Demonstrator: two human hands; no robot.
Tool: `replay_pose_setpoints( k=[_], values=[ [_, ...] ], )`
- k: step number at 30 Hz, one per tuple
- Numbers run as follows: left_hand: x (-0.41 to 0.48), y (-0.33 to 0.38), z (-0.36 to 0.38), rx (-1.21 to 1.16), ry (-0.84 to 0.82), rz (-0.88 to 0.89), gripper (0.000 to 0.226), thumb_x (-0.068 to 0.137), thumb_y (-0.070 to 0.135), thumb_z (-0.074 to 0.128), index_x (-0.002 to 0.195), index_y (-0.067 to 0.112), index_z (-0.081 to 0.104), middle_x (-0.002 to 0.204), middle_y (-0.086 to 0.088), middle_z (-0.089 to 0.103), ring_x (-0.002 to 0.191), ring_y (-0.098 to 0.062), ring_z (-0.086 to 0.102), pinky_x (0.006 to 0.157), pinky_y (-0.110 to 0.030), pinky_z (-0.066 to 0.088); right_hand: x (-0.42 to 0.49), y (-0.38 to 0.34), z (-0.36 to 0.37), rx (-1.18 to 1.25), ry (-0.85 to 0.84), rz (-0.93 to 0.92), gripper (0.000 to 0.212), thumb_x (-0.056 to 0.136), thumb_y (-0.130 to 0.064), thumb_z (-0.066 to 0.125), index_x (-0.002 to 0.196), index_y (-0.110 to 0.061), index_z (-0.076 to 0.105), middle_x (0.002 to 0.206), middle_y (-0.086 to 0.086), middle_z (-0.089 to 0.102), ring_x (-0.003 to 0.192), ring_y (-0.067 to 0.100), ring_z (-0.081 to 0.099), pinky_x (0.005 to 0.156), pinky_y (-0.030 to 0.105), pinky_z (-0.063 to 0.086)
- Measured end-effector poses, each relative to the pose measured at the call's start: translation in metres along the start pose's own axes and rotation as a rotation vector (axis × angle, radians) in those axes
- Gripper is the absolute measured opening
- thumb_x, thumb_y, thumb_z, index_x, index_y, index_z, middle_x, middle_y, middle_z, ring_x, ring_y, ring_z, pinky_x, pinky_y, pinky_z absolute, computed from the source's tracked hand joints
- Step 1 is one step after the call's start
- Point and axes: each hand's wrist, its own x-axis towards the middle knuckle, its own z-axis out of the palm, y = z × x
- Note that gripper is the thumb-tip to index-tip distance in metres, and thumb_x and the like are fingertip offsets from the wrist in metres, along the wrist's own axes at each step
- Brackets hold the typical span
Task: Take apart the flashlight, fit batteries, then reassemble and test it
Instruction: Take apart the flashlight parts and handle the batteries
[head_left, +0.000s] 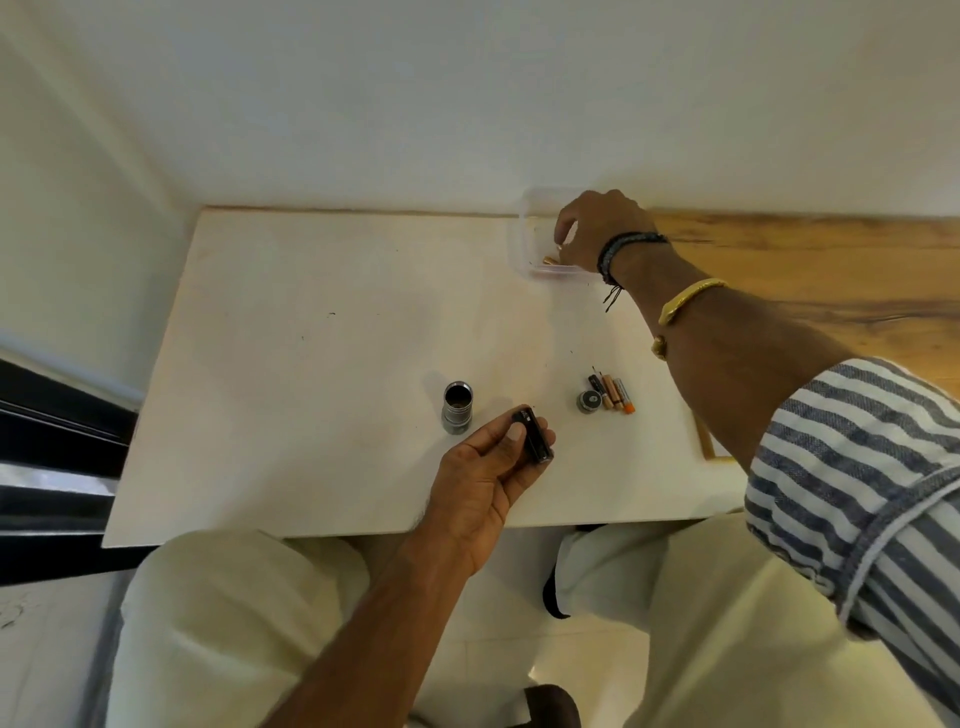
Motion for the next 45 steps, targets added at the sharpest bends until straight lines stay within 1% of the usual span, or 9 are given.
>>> replay_pose_setpoints(
  k=[7,12,14,19,22,30,33,37,45],
  values=[
    [-0.006,0.002,0.004,0.049,-0.014,0.018,0.028,0.091,0.009,0.061,0.117,0.002,0.067,0.112,-0.02,0.072,0.104,-0.028,0.071,0.081,-0.032,0.06,-0.034,-0.004,-0.015,0.271,0.222,0.028,0.024,0.072,-0.032,0.067,0.095,-0.03,0.073,0.09,-0.007,0.075,0.087,0.021,0.069,0.074,0.028,0.052],
    [-0.015,0.005,0.01,0.056,-0.033,0.044,0.036,0.087,0.009,0.064,0.123,0.005,0.065,0.113,-0.022,0.072,0.103,-0.03,0.071,0.082,-0.034,0.06,-0.097,-0.013,-0.019,0.393,0.314,0.002,0.021,0.076,-0.038,0.067,0.094,-0.028,0.071,0.082,-0.01,0.073,0.08,0.013,0.068,0.086,0.038,0.057],
    [-0.017,0.007,0.009,0.062,-0.033,0.061,0.037,0.085,0.008,0.066,0.122,0.006,0.065,0.111,-0.021,0.072,0.102,-0.03,0.072,0.081,-0.035,0.06,-0.129,-0.016,-0.014,0.45,0.339,-0.003,0.019,0.079,-0.035,0.07,0.096,-0.028,0.072,0.083,-0.01,0.073,0.079,0.011,0.069,0.081,0.037,0.059],
    [-0.022,0.007,0.0,0.13,-0.014,0.086,0.032,0.092,0.006,0.063,0.123,0.006,0.065,0.11,-0.02,0.073,0.106,-0.032,0.07,0.083,-0.037,0.06,-0.211,-0.021,0.006,0.639,0.335,-0.027,0.019,0.082,-0.019,0.071,0.1,-0.024,0.074,0.087,-0.01,0.07,0.076,0.007,0.067,0.072,0.031,0.062],
    [-0.025,0.007,-0.006,0.184,-0.012,0.105,0.031,0.092,0.007,0.063,0.123,0.007,0.065,0.111,-0.02,0.073,0.108,-0.032,0.07,0.085,-0.038,0.06,-0.245,-0.024,0.02,0.765,0.332,-0.03,0.023,0.084,-0.009,0.07,0.104,-0.018,0.076,0.089,-0.003,0.072,0.079,0.014,0.069,0.071,0.039,0.063],
    [-0.036,0.003,-0.002,0.253,-0.049,0.128,0.028,0.094,0.006,0.062,0.121,0.01,0.067,0.112,-0.021,0.073,0.108,-0.034,0.07,0.085,-0.039,0.059,-0.289,-0.016,0.035,1.077,0.271,0.089,0.009,0.085,-0.018,0.08,0.089,-0.026,0.079,0.082,-0.006,0.077,0.071,0.016,0.074,0.07,0.045,0.065],
    [-0.04,-0.001,0.001,0.286,-0.064,0.129,0.026,0.094,0.006,0.062,0.119,0.011,0.068,0.112,-0.019,0.073,0.107,-0.033,0.07,0.083,-0.036,0.06,-0.297,-0.013,0.038,1.08,0.224,0.06,0.012,0.085,-0.018,0.081,0.096,-0.023,0.081,0.086,-0.003,0.078,0.078,0.021,0.075,0.08,0.048,0.063],
    [-0.041,-0.003,0.001,0.302,-0.061,0.132,0.023,0.094,0.007,0.063,0.113,0.015,0.072,0.109,-0.017,0.075,0.104,-0.031,0.072,0.08,-0.033,0.06,-0.304,-0.014,0.037,0.989,0.169,-0.064,0.023,0.086,-0.01,0.078,0.107,-0.021,0.079,0.102,-0.003,0.077,0.095,0.012,0.071,0.09,0.037,0.061],
    [-0.043,-0.002,-0.002,0.327,-0.071,0.146,0.024,0.093,0.008,0.063,0.116,0.013,0.07,0.11,-0.017,0.074,0.104,-0.031,0.072,0.08,-0.034,0.06,-0.308,-0.018,0.038,0.842,0.195,-0.167,0.024,0.082,-0.003,0.08,0.105,-0.012,0.08,0.098,0.001,0.075,0.091,0.013,0.07,0.085,0.021,0.058]
  ],
)
